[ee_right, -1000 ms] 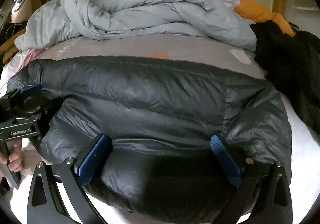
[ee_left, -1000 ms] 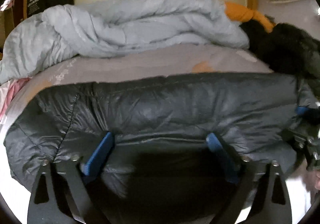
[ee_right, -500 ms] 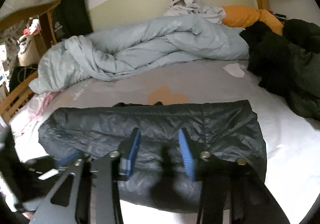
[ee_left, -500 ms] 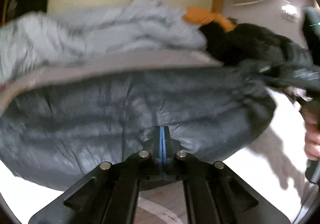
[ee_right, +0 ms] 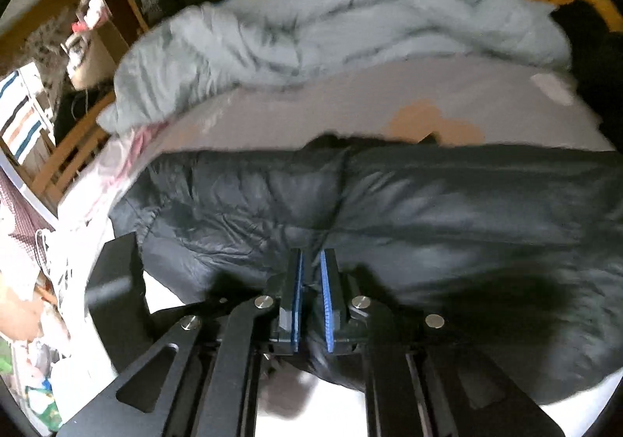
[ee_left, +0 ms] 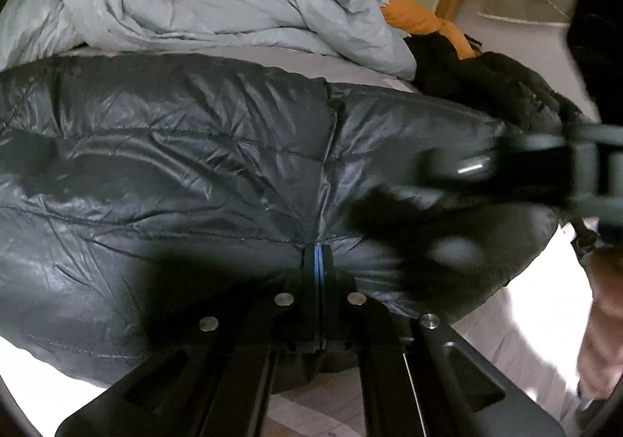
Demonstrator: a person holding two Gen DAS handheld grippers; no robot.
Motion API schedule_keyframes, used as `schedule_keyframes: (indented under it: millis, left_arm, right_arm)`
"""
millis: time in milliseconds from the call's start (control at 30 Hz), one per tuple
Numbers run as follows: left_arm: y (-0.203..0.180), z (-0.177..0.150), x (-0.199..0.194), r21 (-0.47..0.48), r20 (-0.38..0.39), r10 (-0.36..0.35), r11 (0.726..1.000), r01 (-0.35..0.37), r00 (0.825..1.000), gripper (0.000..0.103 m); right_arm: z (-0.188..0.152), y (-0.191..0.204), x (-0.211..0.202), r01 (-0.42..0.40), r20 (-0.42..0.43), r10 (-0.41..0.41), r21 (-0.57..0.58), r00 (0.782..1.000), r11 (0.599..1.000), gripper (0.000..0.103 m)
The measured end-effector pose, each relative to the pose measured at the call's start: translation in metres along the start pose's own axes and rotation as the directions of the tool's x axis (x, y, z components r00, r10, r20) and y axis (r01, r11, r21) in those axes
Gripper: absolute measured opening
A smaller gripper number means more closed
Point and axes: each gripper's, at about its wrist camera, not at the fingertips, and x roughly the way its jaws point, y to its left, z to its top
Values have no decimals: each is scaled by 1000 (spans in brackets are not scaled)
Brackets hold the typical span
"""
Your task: Fold large clothes
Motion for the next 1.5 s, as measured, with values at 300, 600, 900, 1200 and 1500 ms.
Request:
schedule_keyframes:
  millis: [300,600,900,1200,1500]
  left_arm:
    - [15,-1,5,-82,-22,-62,995,60,998,4]
    - [24,-1,5,-142,-12,-92,986,89,996,4]
    - [18,-1,3,-143,-6,-78,987,77,997,4]
    - [17,-3,-2,-138,-2,-75,988,74,997,4]
    - [17,-3,1,-134,-2,-68,989,67,998,4]
  right_arm:
    - [6,-9,66,108,-170,-100,39,980,993,1]
    - [51,-31,101,171,-155,-156,89,976,981,0]
    - [85,-38,129,212,-155,-193,114,969,971,0]
    - [2,-34,-31,150,128,-158,68,979,986,3]
    - [-104,-90,-119,153,328,-244,279,913,948,95]
